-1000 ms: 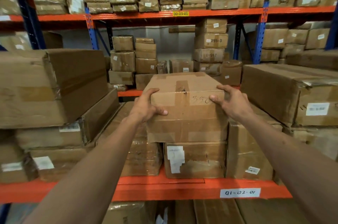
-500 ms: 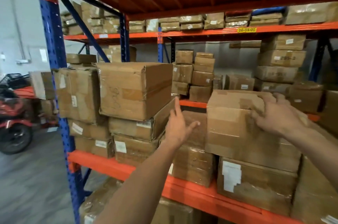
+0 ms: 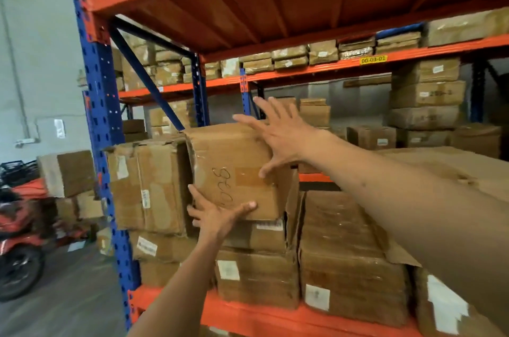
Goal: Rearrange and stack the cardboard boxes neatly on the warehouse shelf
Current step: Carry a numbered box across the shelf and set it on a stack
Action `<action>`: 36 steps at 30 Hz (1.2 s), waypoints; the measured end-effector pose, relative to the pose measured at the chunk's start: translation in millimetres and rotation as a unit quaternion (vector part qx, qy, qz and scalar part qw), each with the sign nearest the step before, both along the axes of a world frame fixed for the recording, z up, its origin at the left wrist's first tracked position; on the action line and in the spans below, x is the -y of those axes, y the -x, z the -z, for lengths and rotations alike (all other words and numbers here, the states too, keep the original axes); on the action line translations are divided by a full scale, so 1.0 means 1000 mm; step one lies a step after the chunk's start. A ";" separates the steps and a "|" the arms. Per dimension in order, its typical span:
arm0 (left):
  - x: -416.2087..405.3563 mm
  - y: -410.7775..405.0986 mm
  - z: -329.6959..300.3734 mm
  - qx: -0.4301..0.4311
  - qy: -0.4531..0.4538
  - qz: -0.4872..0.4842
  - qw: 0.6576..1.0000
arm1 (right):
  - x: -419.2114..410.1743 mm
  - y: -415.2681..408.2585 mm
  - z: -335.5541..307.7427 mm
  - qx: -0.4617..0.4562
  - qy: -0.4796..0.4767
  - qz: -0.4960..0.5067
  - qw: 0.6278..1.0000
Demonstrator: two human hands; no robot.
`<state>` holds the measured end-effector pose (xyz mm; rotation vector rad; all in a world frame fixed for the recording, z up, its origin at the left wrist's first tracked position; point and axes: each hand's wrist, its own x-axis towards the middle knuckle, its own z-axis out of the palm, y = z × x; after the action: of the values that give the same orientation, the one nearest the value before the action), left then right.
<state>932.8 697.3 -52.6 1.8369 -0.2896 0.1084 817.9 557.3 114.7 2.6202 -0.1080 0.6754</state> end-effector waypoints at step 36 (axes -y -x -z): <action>0.097 0.016 -0.114 0.533 -0.228 0.279 0.765 | 0.086 0.100 0.091 0.280 -0.390 0.188 0.857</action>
<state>916.5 600.6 61.0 1.8833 -1.7820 0.7259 717.8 471.4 23.4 2.8473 -1.2750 1.4516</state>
